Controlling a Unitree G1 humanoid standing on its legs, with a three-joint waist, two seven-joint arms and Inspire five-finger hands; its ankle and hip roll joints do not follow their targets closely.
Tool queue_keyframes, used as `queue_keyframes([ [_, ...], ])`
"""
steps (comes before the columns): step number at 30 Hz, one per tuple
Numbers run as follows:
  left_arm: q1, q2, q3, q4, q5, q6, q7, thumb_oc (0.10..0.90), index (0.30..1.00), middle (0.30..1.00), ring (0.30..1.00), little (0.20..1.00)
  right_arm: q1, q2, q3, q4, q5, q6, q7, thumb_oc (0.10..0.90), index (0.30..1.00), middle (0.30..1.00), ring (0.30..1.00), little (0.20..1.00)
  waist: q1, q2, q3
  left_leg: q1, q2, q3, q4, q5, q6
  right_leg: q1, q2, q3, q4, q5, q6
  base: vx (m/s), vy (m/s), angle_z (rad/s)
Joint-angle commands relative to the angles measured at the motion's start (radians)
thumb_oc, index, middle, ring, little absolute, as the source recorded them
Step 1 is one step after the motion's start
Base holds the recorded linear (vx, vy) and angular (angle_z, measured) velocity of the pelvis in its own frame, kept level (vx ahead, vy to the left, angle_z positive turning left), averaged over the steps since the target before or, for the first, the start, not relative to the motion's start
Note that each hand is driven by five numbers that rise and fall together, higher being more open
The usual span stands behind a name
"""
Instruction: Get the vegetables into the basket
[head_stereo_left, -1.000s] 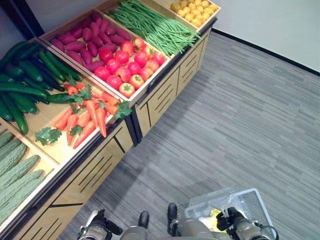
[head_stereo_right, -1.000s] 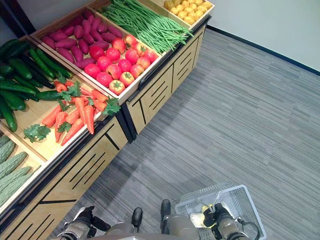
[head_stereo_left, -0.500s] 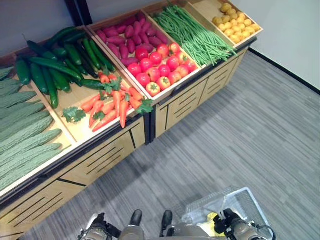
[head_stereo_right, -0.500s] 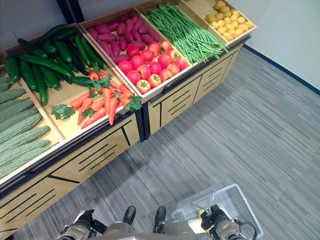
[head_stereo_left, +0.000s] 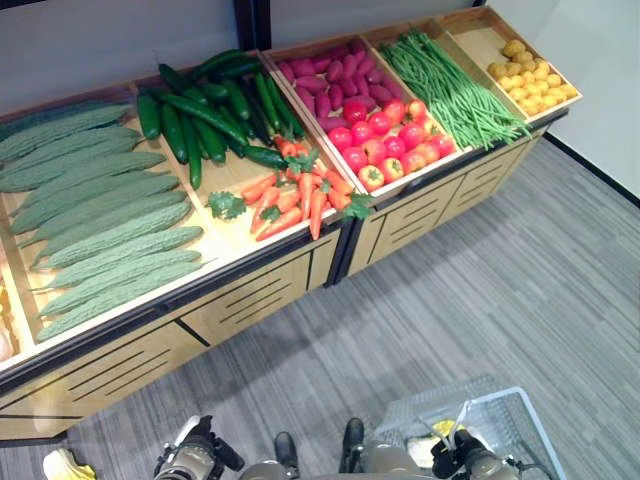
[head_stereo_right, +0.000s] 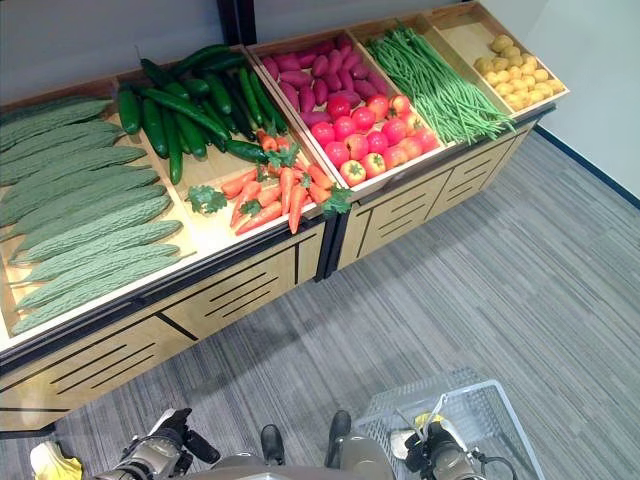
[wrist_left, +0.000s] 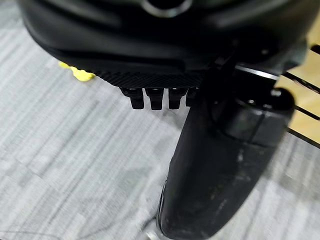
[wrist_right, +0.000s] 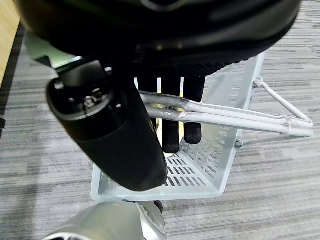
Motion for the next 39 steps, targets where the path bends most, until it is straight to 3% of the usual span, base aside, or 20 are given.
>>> queue_keyframes([
  [1,-0.033,-0.003,0.049,0.022,0.029,-0.008,0.014,0.900,1.000,1.000,1.000,1.000,-0.017,-0.007,0.024,0.015,-0.002,0.001,0.006,0.400,0.300,0.300,0.300,0.300,0.025,-0.011,0.033,0.095,0.023,-0.062,-0.026,-0.157,-0.009,0.030,-0.027,0.071,-0.064,0.061,0.073,-0.02,0.066,-0.02],
  [16,-0.005,0.000,0.084,-0.042,-0.039,-0.032,0.049,0.900,1.000,1.000,1.000,1.000,-0.048,0.000,0.048,-0.041,-0.015,-0.018,0.010,0.400,0.300,0.300,0.300,0.300,0.069,-0.001,0.059,0.091,-0.026,-0.135,-0.026,-0.158,0.028,0.034,-0.069,0.045,-0.059,0.114,0.101,-0.02,0.071,0.02],
  [21,0.017,0.003,0.120,-0.058,-0.090,-0.047,0.064,0.900,1.000,1.000,1.000,1.000,-0.063,0.000,0.057,-0.068,-0.020,-0.026,0.017,0.400,0.300,0.300,0.300,0.300,0.092,-0.001,0.084,0.099,-0.048,-0.173,-0.026,-0.160,0.053,0.034,-0.095,0.038,-0.015,0.118,0.108,0.02,0.159,0.15],
  [24,0.022,0.003,0.130,-0.062,-0.106,-0.046,0.068,0.900,1.000,1.000,1.000,1.000,-0.070,-0.003,0.065,-0.087,-0.025,-0.028,0.020,0.400,0.300,0.300,0.300,0.300,0.103,-0.001,0.105,0.103,-0.055,-0.193,-0.016,-0.164,0.067,0.010,-0.115,0.037,0.078,0.108,0.105,0.03,0.159,0.22],
  [26,0.020,0.007,0.123,-0.070,-0.108,-0.046,0.068,0.900,1.000,1.000,1.000,1.000,-0.074,-0.007,0.067,-0.100,-0.012,-0.032,0.017,0.400,0.300,0.300,0.300,0.300,0.093,0.005,0.128,0.107,-0.061,-0.233,-0.007,-0.161,0.074,-0.053,-0.116,0.102,0.244,0.109,0.088,0.03,0.131,0.15],
  [27,0.016,0.007,0.120,-0.073,-0.113,-0.046,0.065,0.900,1.000,1.000,1.000,1.000,-0.076,-0.010,0.067,-0.104,-0.009,-0.033,0.018,0.400,0.300,0.300,0.300,0.300,0.089,0.007,0.134,0.106,-0.060,-0.246,-0.006,-0.156,0.073,-0.074,-0.096,0.151,0.265,0.116,0.079,0.01,0.027,0.36],
  [28,0.016,0.007,0.120,-0.073,-0.113,-0.046,0.065,0.900,1.000,1.000,1.000,1.000,-0.076,-0.010,0.067,-0.104,-0.009,-0.033,0.018,0.400,0.300,0.300,0.300,0.300,0.090,0.007,0.133,0.106,-0.061,-0.245,-0.006,-0.156,0.072,-0.076,-0.096,0.153,0.266,0.115,0.079,0.02,0.010,0.62],
  [30,0.014,0.006,0.115,-0.076,-0.113,-0.048,0.066,0.900,1.000,1.000,1.000,1.000,-0.076,-0.011,0.069,-0.110,-0.004,-0.034,0.017,0.400,0.300,0.300,0.300,0.300,0.090,0.012,0.133,0.105,-0.057,-0.255,-0.005,-0.154,0.070,-0.082,-0.078,0.179,0.245,0.115,0.072,0.03,-0.017,0.68],
  [31,0.000,0.009,0.110,-0.073,-0.122,-0.051,0.070,0.900,1.000,1.000,1.000,1.000,-0.085,-0.013,0.073,-0.124,-0.002,-0.031,0.018,0.400,0.300,0.300,0.300,0.300,0.091,0.018,0.134,0.092,-0.048,-0.267,0.024,-0.153,0.059,-0.081,-0.056,0.226,0.112,0.151,0.065,0.03,-0.084,0.39],
  [32,-0.005,0.010,0.107,-0.071,-0.125,-0.053,0.071,0.900,1.000,1.000,1.000,1.000,-0.088,-0.013,0.077,-0.128,-0.003,-0.032,0.017,0.400,0.300,0.300,0.300,0.300,0.093,0.015,0.136,0.085,-0.046,-0.272,0.040,-0.156,0.056,-0.082,-0.052,0.245,0.065,0.158,0.068,0.05,-0.132,0.25],
  [36,-0.011,0.011,0.105,-0.079,-0.135,-0.058,0.076,0.900,1.000,1.000,1.000,1.000,-0.089,-0.017,0.081,-0.143,-0.004,-0.033,0.018,0.400,0.300,0.300,0.300,0.300,0.090,0.003,0.128,0.073,-0.045,-0.297,0.067,-0.164,0.044,-0.069,-0.033,0.307,-0.012,0.161,0.074,0.04,-0.169,0.38],
  [37,-0.010,0.008,0.103,-0.078,-0.137,-0.057,0.076,0.900,1.000,1.000,1.000,1.000,-0.091,-0.020,0.082,-0.151,-0.004,-0.033,0.021,0.400,0.300,0.300,0.300,0.300,0.087,-0.001,0.121,0.076,-0.043,-0.311,0.068,-0.165,0.038,-0.069,-0.020,0.339,0.000,0.151,0.078,0.13,-0.327,0.57],
  [38,-0.008,0.008,0.104,-0.078,-0.139,-0.055,0.075,0.900,1.000,1.000,1.000,1.000,-0.081,-0.022,0.083,-0.152,-0.003,-0.033,0.022,0.400,0.300,0.300,0.300,0.300,0.078,-0.013,0.101,0.087,-0.037,-0.347,0.065,-0.166,0.017,-0.039,-0.005,0.355,0.017,0.060,0.063,0.13,-0.327,0.62],
  [39,-0.008,0.008,0.104,-0.078,-0.139,-0.055,0.075,0.900,1.000,1.000,1.000,1.000,-0.081,-0.021,0.083,-0.151,-0.003,-0.033,0.022,0.400,0.300,0.300,0.300,0.300,0.076,-0.013,0.101,0.087,-0.037,-0.348,0.064,-0.165,0.017,-0.039,-0.006,0.353,0.018,0.059,0.063,0.20,-0.469,0.83],
])
